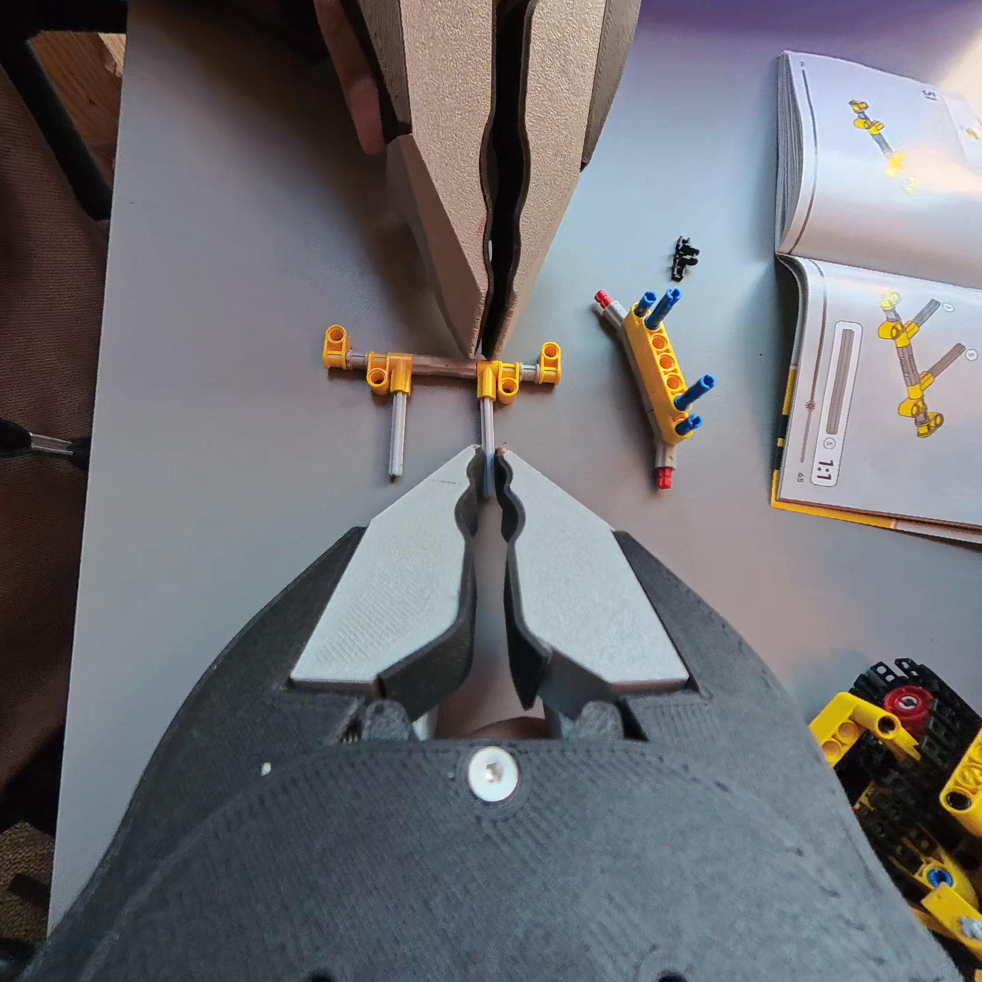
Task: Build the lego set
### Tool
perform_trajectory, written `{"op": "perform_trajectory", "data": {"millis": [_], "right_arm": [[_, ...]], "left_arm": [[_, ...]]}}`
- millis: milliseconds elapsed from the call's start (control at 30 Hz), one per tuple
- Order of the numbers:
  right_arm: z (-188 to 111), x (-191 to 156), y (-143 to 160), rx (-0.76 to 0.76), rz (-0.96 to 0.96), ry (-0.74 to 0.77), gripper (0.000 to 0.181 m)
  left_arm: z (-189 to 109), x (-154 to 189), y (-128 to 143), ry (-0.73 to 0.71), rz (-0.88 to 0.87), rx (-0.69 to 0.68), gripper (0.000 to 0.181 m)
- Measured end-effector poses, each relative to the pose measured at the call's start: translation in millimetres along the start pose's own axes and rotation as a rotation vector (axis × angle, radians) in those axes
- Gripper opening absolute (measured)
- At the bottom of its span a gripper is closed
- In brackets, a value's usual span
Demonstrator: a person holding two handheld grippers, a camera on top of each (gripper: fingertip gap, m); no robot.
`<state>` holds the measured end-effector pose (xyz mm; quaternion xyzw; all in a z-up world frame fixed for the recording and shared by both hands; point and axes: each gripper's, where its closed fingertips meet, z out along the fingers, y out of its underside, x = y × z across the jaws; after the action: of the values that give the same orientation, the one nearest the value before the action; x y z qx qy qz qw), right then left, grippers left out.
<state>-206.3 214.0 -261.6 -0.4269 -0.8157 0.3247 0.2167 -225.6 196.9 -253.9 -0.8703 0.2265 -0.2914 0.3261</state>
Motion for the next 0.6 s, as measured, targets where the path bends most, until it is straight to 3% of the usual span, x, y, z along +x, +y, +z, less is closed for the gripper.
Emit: {"op": "perform_trajectory", "data": {"millis": [167,600], "right_arm": [[2.3,-7.3,-3.1,0.010,0.005,-0.037,0.000],[0.5,-3.1,-0.6,-0.006,0.003,-0.004,0.000]], "left_arm": [[4.5,6.6,-3.3,0.049,-0.024,0.004,0.000],[-8.7,-4.7,1.3,-0.050,-0.006,0.012,0.004]]}}
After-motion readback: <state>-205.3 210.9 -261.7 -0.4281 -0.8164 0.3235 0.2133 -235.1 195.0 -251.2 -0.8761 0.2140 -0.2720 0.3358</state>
